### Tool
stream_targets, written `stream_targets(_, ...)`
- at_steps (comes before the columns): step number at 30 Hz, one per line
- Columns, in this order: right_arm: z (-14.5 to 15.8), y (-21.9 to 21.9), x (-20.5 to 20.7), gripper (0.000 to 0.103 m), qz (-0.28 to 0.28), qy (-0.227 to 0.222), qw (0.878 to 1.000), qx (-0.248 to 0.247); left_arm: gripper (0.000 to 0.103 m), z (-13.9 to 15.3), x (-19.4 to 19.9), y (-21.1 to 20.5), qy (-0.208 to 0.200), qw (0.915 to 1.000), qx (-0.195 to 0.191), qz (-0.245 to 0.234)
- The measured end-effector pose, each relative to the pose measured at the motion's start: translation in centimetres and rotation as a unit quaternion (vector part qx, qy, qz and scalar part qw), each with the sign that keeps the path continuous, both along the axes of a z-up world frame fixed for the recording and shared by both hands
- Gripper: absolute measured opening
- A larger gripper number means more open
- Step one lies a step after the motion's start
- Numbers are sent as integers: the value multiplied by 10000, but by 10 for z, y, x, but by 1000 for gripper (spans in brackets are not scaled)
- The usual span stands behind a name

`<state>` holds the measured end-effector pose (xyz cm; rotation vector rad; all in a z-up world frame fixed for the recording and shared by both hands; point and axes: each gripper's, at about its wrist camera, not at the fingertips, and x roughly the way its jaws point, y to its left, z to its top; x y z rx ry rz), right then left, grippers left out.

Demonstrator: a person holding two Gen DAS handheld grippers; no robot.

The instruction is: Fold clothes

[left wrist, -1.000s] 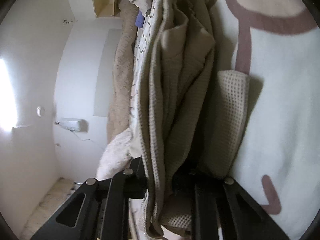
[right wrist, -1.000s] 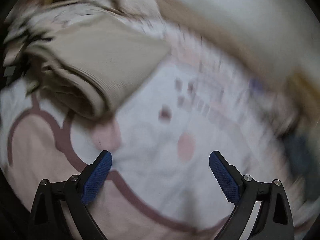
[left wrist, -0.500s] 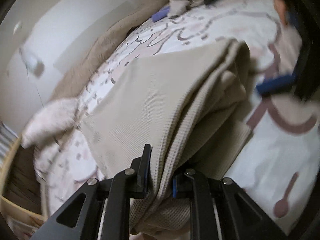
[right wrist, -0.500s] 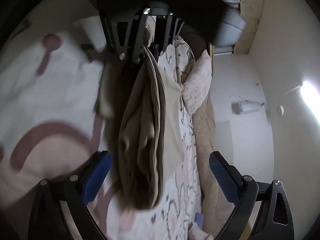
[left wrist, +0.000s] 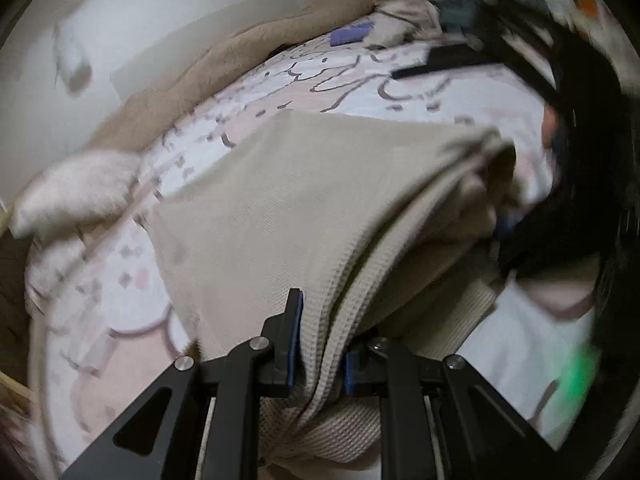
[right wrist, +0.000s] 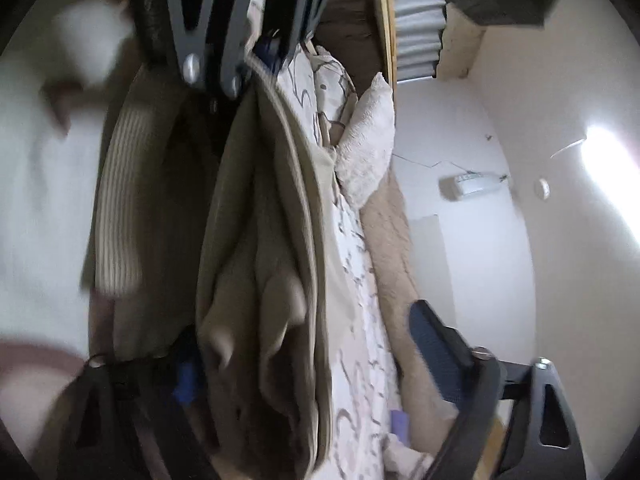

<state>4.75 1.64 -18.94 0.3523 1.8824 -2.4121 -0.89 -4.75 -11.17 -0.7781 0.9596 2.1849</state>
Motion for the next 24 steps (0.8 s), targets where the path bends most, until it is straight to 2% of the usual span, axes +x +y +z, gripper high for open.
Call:
stream_targets(2,-7,11,6,68,18,131,9997,202,17,-8,12,7,516,9978,-403,-118)
stream_targets(3,-11,16,8,65,21,151,9996,248,19,-13,19,10,814,9945,-635,-193)
stream_targets(5,-17,25,12,55,8,160,9994,316,20,-26,32,15,1392,9832,-1139,-324)
stream_targets(11,-15,33,13,55,-73,6,9999,135,22,-55,50,6,2376,9431,-2274,-482)
stream_targets(13,-14,34,14,55,-100,-69,9999,83,23,-57,50,0,2522,9346,-2463,-479)
stream_targets(19,-12,37,11,55,-372,-373,9985,-165,26,-65,47,-7,2661,9214,-2773,-572)
stream_targets(22,-14,35,6,55,-449,-461,9978,-181,29,-71,43,-5,2794,9112,-2969,-592)
stream_targets(24,-15,33,3,50,-480,-519,9974,-169,33,-72,38,-4,2850,9072,-3048,-546)
